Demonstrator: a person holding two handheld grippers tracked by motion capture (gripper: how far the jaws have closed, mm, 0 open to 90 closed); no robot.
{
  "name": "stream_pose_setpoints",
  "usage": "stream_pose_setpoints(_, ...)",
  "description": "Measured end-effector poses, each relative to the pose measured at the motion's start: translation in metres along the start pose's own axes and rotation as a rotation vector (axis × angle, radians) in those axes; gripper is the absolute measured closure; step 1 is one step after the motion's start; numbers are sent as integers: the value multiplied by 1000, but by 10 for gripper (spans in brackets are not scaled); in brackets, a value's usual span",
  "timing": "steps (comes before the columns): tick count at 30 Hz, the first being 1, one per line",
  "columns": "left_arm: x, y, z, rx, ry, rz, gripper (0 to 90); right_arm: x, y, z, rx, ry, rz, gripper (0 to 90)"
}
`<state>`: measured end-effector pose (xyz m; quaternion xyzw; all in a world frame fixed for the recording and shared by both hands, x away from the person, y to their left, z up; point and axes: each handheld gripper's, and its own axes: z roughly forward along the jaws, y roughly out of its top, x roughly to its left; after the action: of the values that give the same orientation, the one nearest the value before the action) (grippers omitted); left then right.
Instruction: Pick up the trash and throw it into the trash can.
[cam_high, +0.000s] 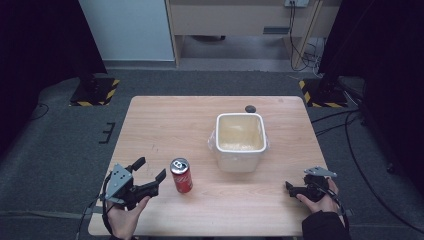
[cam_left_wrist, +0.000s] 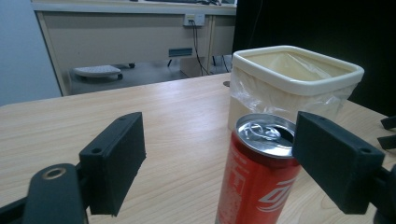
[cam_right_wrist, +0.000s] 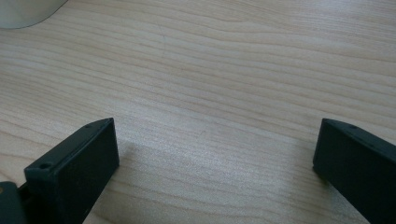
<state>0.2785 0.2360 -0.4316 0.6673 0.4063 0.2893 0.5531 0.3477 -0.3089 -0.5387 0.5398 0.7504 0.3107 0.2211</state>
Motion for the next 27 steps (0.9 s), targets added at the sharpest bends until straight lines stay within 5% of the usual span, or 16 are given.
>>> stream_pose_setpoints(27, -24, -24, 39, 77, -54, 48, 165, 0, 0, 0, -1, 0, 2, 4)
